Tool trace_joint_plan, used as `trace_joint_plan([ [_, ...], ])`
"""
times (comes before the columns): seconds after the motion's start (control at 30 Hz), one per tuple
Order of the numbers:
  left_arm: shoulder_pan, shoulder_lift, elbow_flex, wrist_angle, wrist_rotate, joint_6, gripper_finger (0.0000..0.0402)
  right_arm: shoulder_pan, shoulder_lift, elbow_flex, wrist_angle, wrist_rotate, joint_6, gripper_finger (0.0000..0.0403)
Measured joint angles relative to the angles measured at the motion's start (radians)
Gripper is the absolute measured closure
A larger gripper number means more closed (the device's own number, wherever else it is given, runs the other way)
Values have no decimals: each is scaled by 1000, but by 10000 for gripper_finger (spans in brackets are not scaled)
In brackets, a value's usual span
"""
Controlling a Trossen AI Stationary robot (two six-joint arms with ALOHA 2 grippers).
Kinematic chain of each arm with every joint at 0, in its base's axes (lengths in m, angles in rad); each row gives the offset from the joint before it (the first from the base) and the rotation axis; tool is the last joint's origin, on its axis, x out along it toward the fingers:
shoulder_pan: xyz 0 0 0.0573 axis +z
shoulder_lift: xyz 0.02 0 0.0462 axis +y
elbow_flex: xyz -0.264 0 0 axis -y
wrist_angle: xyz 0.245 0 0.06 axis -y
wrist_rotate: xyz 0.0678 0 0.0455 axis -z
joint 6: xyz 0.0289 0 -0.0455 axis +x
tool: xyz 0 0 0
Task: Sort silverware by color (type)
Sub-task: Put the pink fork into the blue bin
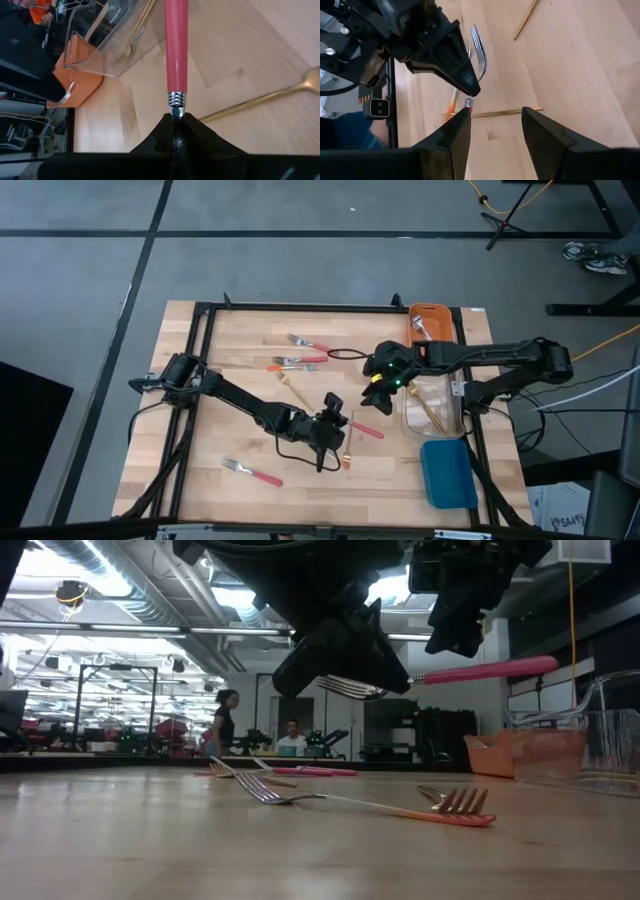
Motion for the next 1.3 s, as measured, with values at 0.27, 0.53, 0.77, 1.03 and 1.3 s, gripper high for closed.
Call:
trace_joint_plan([
  [0.27, 18, 0, 0, 31, 0, -1, 381, 0, 0, 0, -68, 0, -1, 235],
  [0.53, 60, 0, 0, 133, 1, 0, 380, 0, 0, 0, -70, -26, -2, 235],
  [0.77, 90, 0, 0, 211, 1, 61, 380, 0, 0, 0, -72, -26, -2, 235],
  [1.03, 104, 0, 0, 267, 2, 161, 380, 0, -1, 0, -126, -27, -2, 235],
  [1.3, 106, 0, 0, 286, 0, 243, 380, 0, -1, 0, -129, -28, 0, 238],
])
